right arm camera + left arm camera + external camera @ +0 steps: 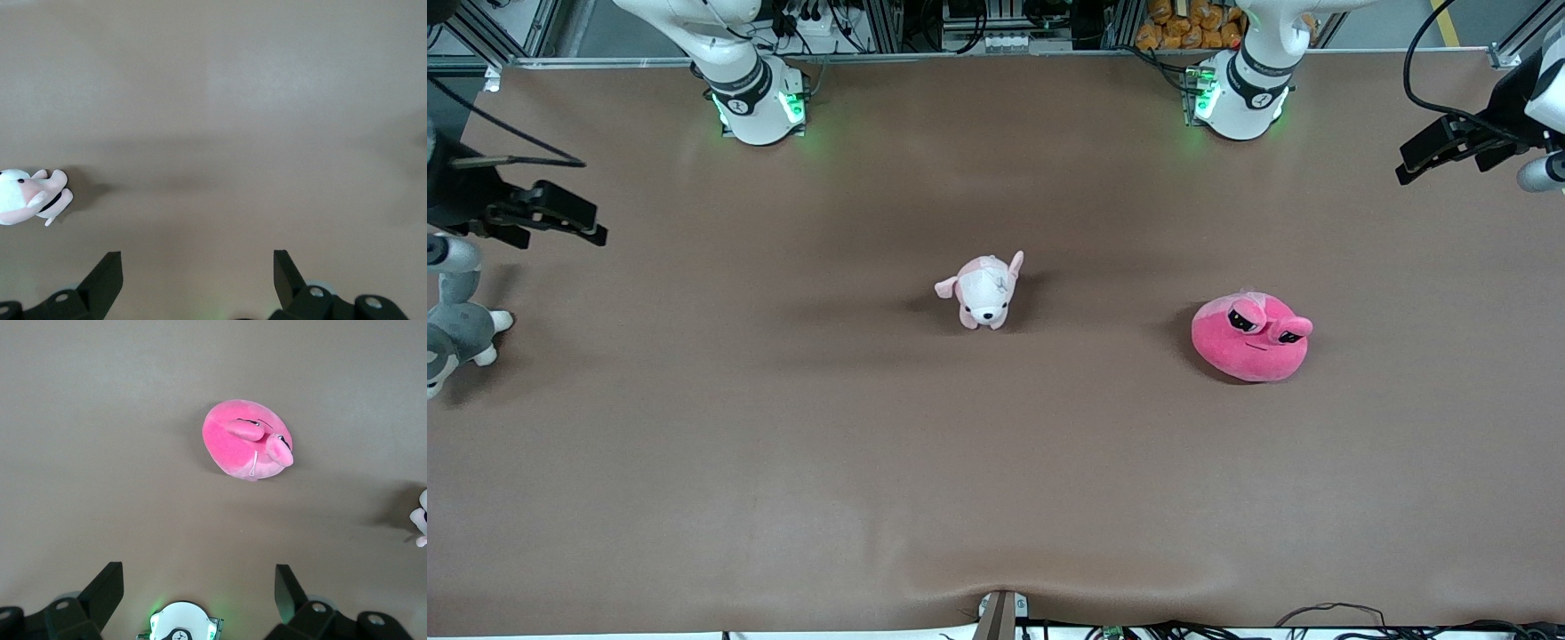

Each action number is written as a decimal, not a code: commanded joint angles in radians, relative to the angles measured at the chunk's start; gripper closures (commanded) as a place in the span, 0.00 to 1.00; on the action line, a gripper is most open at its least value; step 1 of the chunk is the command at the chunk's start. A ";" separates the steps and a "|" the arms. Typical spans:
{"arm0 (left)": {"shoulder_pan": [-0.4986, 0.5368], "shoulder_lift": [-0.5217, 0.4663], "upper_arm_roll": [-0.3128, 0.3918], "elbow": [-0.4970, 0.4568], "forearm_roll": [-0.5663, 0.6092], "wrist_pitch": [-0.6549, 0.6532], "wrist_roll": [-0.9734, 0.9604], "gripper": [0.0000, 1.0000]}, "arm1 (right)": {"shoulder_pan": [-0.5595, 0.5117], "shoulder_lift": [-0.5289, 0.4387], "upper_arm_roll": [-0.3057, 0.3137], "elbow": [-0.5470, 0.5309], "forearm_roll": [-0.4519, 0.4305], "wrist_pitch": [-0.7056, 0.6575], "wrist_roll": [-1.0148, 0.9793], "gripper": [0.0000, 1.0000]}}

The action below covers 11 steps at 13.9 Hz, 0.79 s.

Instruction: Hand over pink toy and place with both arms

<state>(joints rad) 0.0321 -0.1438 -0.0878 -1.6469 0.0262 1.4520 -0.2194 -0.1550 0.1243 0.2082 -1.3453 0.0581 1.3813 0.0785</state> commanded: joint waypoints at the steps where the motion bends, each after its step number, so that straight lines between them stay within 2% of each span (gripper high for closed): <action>1: 0.003 0.007 0.000 0.015 0.007 0.002 0.017 0.00 | 0.003 -0.030 0.017 -0.049 0.002 0.014 -0.052 0.00; 4: 0.006 0.053 0.005 0.071 0.026 -0.004 0.008 0.00 | 0.005 -0.086 0.019 -0.125 0.002 0.070 -0.077 0.00; 6: 0.008 0.059 -0.004 0.073 0.038 -0.012 0.021 0.00 | 0.005 -0.152 0.022 -0.226 0.002 0.140 -0.077 0.00; 11: 0.002 0.053 -0.012 0.049 0.038 -0.012 0.025 0.00 | 0.005 -0.155 0.020 -0.233 0.000 0.143 -0.082 0.00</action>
<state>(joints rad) 0.0353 -0.0890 -0.0962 -1.6083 0.0455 1.4542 -0.2153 -0.1467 0.0007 0.2308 -1.5424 0.0577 1.5045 0.0130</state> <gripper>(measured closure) 0.000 0.000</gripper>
